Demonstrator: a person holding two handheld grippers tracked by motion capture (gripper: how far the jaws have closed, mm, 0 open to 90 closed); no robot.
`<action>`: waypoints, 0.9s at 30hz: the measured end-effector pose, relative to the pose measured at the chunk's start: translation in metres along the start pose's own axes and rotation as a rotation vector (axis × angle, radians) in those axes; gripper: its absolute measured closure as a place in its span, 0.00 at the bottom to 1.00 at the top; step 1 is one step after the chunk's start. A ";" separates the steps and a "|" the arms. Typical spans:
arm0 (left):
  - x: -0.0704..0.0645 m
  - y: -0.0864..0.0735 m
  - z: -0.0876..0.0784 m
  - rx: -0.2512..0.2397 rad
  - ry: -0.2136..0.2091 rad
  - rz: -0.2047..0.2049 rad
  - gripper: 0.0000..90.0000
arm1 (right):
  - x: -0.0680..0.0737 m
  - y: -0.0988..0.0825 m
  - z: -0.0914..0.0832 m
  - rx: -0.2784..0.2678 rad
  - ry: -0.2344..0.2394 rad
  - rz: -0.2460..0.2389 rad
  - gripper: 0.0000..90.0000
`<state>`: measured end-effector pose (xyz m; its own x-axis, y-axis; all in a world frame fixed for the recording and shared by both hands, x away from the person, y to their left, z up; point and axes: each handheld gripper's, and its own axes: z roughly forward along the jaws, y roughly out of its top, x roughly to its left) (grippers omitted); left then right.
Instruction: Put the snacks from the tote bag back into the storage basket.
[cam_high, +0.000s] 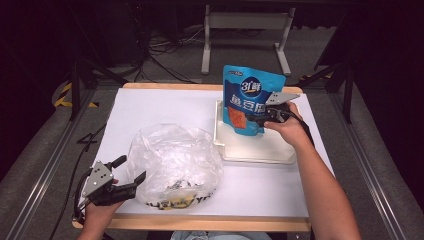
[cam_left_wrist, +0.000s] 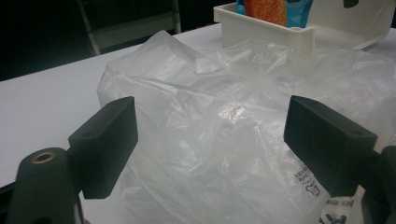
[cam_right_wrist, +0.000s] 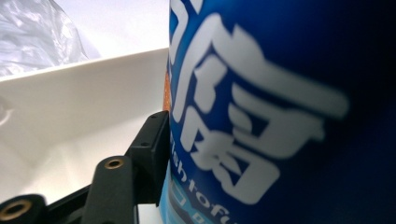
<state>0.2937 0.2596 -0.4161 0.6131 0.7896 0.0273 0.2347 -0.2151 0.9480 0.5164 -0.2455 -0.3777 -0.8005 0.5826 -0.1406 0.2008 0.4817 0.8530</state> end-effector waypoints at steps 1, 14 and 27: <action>0.000 0.000 0.000 0.001 0.000 -0.001 0.20 | 0.000 -0.001 -0.001 0.006 -0.006 0.001 0.48; 0.001 0.000 0.001 0.000 0.002 -0.002 0.20 | 0.002 0.007 -0.014 -0.014 -0.037 0.049 0.27; 0.001 -0.001 0.000 0.004 0.006 -0.007 0.20 | 0.010 0.018 -0.047 -0.022 -0.120 0.086 0.26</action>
<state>0.2940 0.2609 -0.4165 0.6068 0.7945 0.0227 0.2419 -0.2118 0.9469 0.4854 -0.2617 -0.3405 -0.7074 0.6957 -0.1249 0.2521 0.4134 0.8749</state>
